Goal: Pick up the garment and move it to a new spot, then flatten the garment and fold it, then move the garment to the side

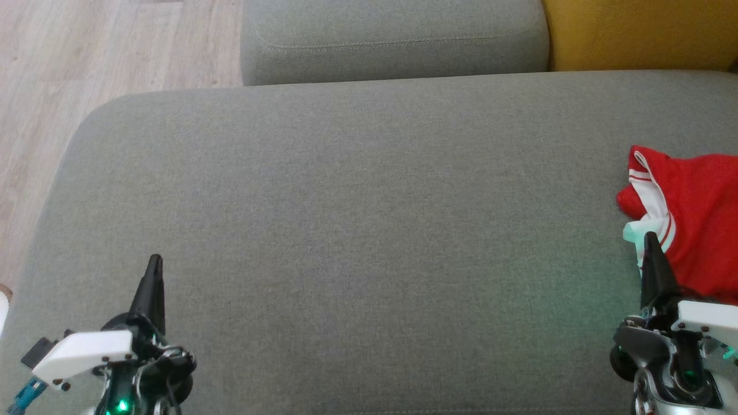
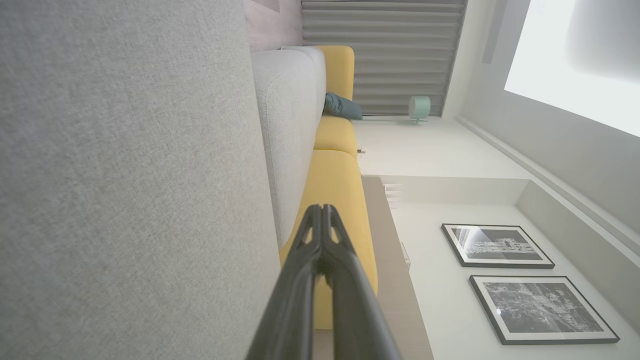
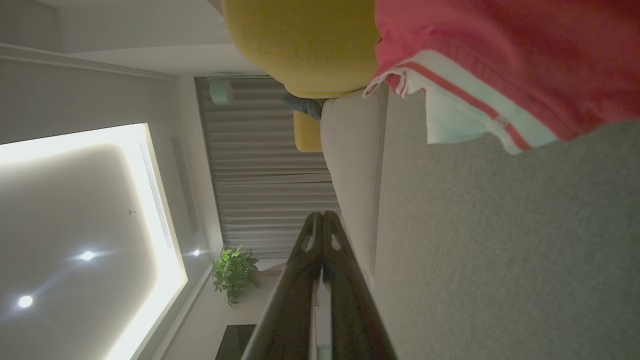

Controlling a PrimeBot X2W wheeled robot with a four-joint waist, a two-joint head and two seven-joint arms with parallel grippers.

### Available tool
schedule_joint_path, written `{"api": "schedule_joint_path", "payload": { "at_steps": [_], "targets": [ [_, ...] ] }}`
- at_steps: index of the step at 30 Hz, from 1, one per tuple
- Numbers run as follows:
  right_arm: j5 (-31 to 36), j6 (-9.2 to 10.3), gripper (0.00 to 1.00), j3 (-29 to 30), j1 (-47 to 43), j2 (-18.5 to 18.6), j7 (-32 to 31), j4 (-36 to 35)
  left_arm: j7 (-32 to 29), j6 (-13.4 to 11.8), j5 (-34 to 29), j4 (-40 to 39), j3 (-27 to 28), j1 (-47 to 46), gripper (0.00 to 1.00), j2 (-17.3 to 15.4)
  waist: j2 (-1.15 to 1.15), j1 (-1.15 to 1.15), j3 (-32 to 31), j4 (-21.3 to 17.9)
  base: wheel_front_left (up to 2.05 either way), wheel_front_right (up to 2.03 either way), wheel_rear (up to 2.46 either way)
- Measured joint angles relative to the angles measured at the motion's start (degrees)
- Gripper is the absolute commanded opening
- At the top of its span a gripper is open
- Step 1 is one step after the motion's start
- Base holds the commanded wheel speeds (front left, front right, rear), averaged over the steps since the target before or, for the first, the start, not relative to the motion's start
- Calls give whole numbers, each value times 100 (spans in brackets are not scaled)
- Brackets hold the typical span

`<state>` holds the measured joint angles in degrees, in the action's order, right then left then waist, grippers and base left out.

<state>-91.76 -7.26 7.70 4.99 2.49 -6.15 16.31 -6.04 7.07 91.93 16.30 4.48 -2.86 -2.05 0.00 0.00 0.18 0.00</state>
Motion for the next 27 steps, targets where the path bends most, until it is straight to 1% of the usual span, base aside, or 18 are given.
{"api": "schedule_joint_path", "payload": {
  "at_steps": [27],
  "targets": [
    [0,0,0,0,0,0,0,-1,0,0,0,0,0,0,0,0,0,0,0,0,0,0,0]
  ]
}}
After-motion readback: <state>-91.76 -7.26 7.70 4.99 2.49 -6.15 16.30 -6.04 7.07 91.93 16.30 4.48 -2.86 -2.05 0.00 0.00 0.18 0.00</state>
